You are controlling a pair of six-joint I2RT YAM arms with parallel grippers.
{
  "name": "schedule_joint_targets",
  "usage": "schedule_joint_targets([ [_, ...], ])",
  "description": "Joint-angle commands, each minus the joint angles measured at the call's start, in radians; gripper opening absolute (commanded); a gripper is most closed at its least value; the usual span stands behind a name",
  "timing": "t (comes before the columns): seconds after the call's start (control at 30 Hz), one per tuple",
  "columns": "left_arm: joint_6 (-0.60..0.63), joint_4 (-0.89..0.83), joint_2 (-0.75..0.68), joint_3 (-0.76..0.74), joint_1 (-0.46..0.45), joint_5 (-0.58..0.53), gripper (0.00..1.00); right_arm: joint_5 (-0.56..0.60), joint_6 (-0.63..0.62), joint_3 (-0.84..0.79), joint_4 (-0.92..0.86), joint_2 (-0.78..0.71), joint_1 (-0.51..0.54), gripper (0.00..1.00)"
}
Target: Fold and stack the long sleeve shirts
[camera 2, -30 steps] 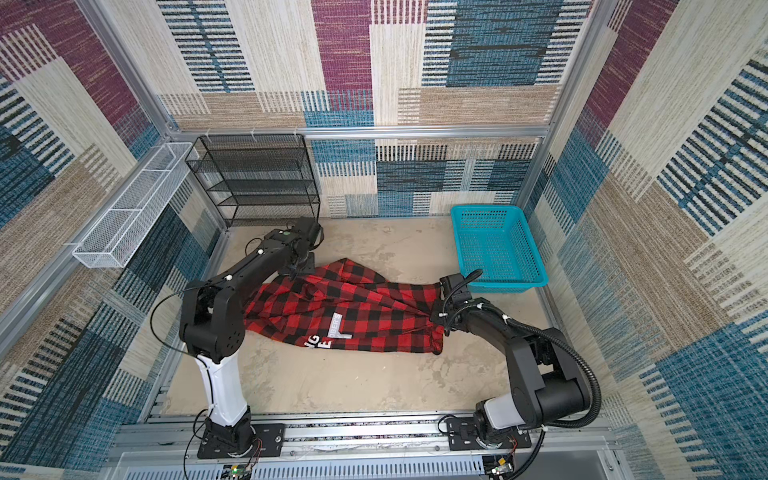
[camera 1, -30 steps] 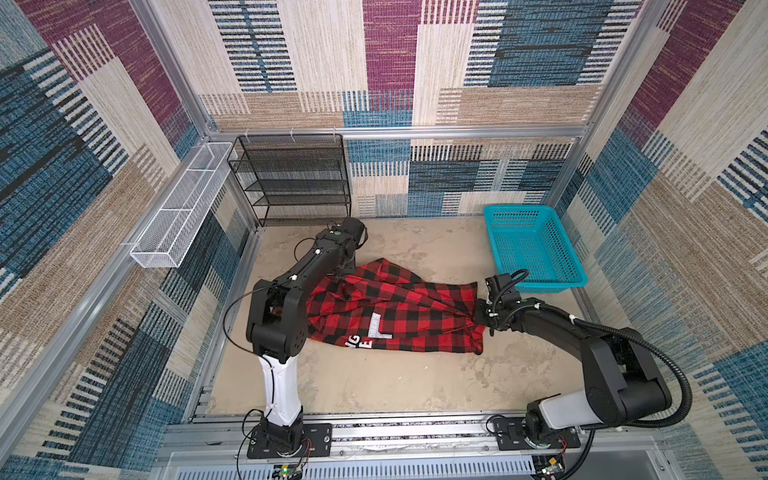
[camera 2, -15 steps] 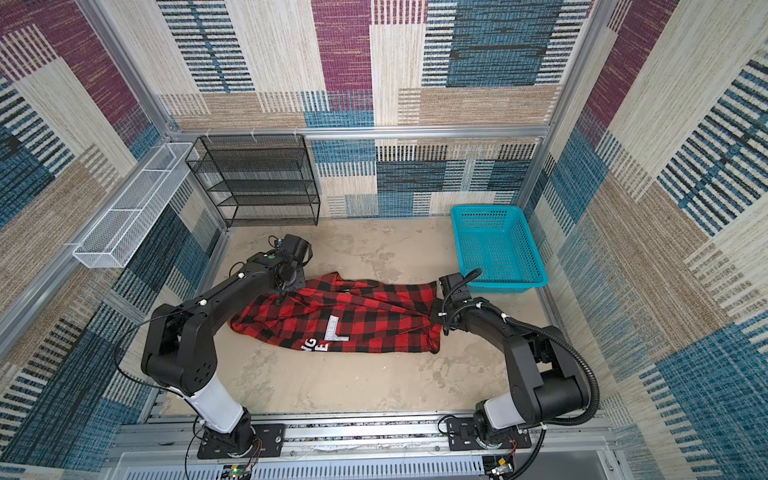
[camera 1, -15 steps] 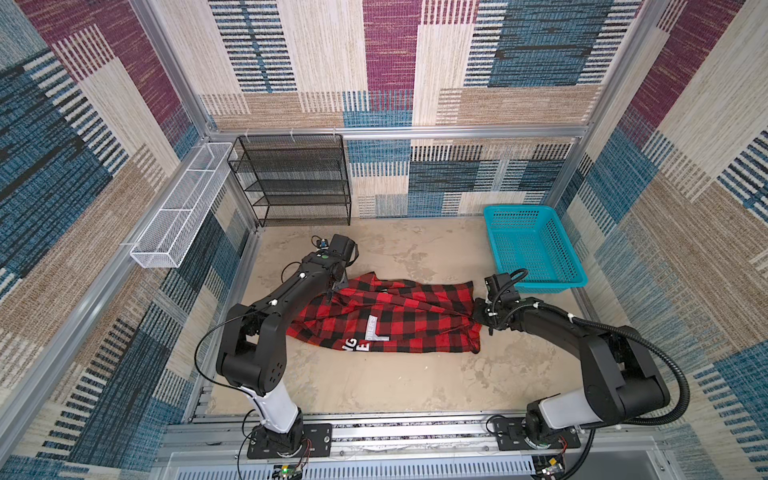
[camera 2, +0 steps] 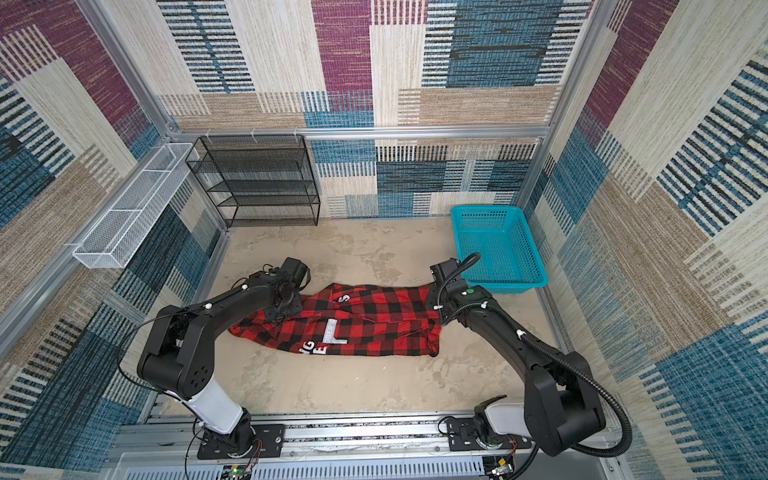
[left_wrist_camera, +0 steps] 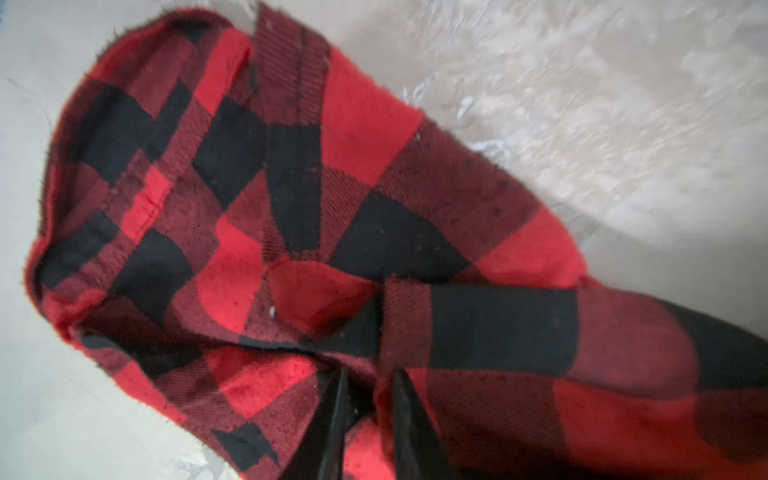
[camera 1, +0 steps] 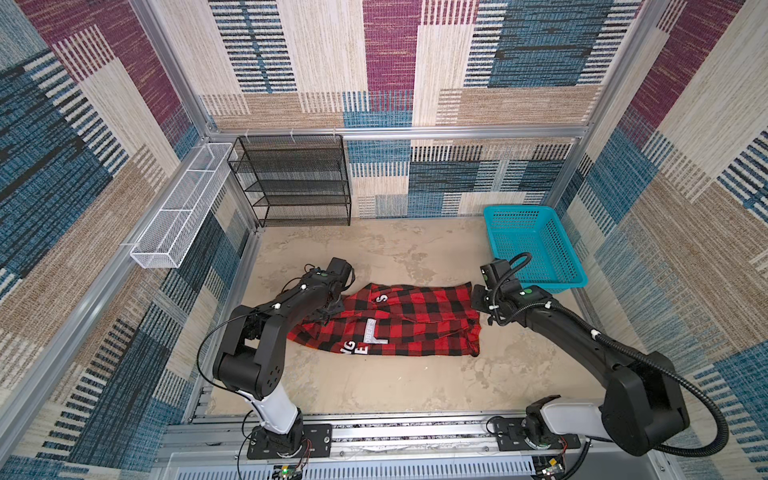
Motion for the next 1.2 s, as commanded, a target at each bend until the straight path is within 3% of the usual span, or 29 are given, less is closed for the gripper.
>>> schedule_joint_targets([
  [0.0, -0.046, 0.03, -0.018, -0.027, -0.001, 0.031, 0.24, 0.035, 0.051, 0.07, 0.021, 0.038, 0.093, 0.38],
  [0.27, -0.07, 0.104, -0.067, -0.106, -0.001, 0.073, 0.22, -0.209, 0.092, 0.376, 0.387, 0.466, 0.295, 0.38],
  [0.57, -0.062, 0.156, -0.089, -0.162, -0.001, 0.109, 0.19, -0.328, 0.166, 0.656, 0.421, 0.772, 0.32, 0.37],
  [0.73, -0.067, 0.175, -0.092, -0.178, -0.001, 0.126, 0.17, -0.346, 0.207, 0.722, 0.389, 0.834, 0.332, 0.37],
  [1.17, -0.07, 0.186, -0.101, -0.192, 0.0, 0.129, 0.13, -0.314, 0.255, 0.63, 0.365, 0.782, 0.339, 0.43],
])
